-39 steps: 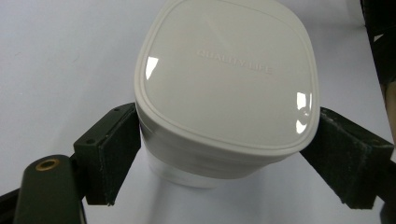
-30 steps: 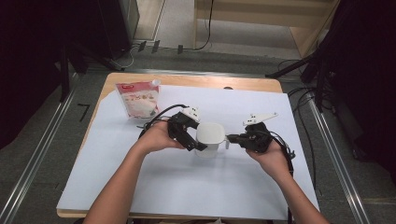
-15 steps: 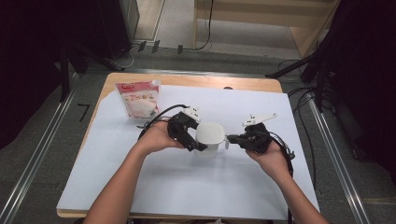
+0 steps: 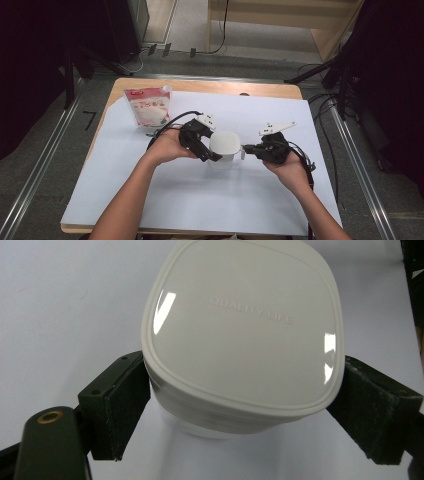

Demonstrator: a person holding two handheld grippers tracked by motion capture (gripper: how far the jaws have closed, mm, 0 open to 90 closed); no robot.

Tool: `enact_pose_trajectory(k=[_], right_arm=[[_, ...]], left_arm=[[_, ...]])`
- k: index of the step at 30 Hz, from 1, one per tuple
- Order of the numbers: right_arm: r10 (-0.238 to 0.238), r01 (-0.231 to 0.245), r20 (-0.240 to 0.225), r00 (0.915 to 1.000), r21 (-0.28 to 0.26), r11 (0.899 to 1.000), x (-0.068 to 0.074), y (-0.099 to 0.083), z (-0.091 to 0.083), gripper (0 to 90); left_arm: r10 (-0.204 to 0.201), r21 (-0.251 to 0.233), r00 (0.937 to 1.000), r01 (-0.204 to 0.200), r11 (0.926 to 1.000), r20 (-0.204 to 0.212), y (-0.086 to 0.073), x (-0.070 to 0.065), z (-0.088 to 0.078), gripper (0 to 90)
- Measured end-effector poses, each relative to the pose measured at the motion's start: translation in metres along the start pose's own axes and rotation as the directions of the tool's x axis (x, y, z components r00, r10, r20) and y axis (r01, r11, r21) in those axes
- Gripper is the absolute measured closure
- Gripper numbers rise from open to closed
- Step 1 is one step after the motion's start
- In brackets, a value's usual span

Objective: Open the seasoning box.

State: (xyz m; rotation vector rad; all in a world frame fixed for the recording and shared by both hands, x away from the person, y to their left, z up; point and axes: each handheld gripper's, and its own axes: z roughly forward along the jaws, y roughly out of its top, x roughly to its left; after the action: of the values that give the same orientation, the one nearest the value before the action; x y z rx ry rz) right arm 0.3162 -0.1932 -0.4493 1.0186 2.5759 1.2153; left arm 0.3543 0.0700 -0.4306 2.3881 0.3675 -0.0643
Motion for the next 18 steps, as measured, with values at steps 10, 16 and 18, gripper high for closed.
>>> enact_pose_trajectory(k=[10,16,18], right_arm=[[0.0,0.0,0.001,1.0,0.002,1.0,0.0009,0.0003,0.0,90.0],[-0.001,0.001,0.002,1.0,0.002,1.0,0.0013,0.0002,0.0001,90.0],[-0.004,0.004,0.002,1.0,0.003,1.0,0.0014,0.0002,0.0,90.0]], left_arm=[[0.019,0.005,0.9994,-0.019,0.9998,-0.03,0.0065,-0.0054,-0.0071,16.4],[0.026,0.015,0.999,-0.026,0.9996,-0.036,0.0095,-0.0069,-0.009,16.2],[0.024,0.015,0.999,-0.024,0.9996,-0.039,0.01,-0.0069,-0.0089,16.2]])
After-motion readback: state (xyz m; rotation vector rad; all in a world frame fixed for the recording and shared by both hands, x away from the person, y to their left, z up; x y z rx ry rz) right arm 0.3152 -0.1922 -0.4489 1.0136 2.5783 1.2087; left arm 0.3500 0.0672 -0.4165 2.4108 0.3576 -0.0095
